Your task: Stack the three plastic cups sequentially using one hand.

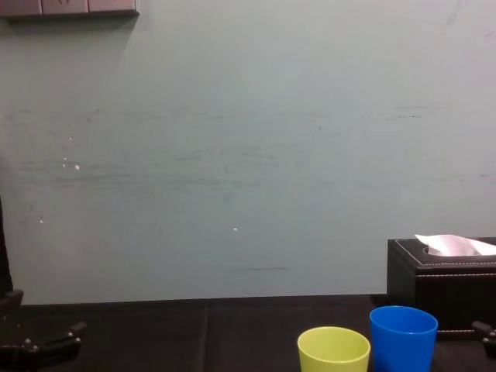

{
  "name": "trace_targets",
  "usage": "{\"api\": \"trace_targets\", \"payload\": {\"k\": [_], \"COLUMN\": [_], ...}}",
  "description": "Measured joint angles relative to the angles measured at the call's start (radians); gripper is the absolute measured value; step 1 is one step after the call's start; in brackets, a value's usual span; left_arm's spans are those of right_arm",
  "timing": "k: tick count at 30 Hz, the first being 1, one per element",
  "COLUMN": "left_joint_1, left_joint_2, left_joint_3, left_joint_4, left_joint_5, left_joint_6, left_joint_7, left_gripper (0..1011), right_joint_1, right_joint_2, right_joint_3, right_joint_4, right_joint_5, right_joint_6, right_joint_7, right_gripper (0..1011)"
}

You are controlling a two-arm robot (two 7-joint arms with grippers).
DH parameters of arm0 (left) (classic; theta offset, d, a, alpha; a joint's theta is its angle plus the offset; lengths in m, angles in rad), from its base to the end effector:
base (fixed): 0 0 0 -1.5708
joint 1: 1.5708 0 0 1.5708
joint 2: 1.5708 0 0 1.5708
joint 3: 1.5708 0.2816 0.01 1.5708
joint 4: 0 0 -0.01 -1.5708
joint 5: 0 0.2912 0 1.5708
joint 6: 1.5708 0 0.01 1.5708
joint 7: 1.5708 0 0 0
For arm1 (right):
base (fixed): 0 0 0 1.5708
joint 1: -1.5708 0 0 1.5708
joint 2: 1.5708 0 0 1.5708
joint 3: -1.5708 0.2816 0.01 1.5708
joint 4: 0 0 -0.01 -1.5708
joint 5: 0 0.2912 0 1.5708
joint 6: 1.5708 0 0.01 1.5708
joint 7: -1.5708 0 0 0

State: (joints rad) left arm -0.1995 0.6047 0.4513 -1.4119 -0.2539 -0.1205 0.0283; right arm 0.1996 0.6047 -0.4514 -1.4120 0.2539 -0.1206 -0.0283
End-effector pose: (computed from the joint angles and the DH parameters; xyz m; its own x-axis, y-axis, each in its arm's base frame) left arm 0.3401 0.0826 -0.2921 0.2922 0.8803 0.3738 -0.9553 0.2872 0.0703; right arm 0.3401 -0.0826 -0.2921 0.2922 -0.8803 0.3738 0.9553 0.2873 -0.0701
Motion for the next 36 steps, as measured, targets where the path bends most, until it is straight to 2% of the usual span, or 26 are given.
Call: {"api": "trace_targets", "payload": {"k": [36], "left_joint_1": [0.000], "left_joint_2": [0.000], "left_joint_3": [0.000], "left_joint_4": [0.000], "left_joint_5": [0.000], "left_joint_6": [0.000], "left_joint_7": [0.000], "left_gripper": [1011], "right_joint_1": [0.000], "right_joint_2": [0.000], "right_joint_3": [0.000], "right_joint_4": [0.000], "right_joint_5": [0.000], "right_joint_6": [0.000], "right_joint_7": [0.000], "right_gripper": [1003]}}
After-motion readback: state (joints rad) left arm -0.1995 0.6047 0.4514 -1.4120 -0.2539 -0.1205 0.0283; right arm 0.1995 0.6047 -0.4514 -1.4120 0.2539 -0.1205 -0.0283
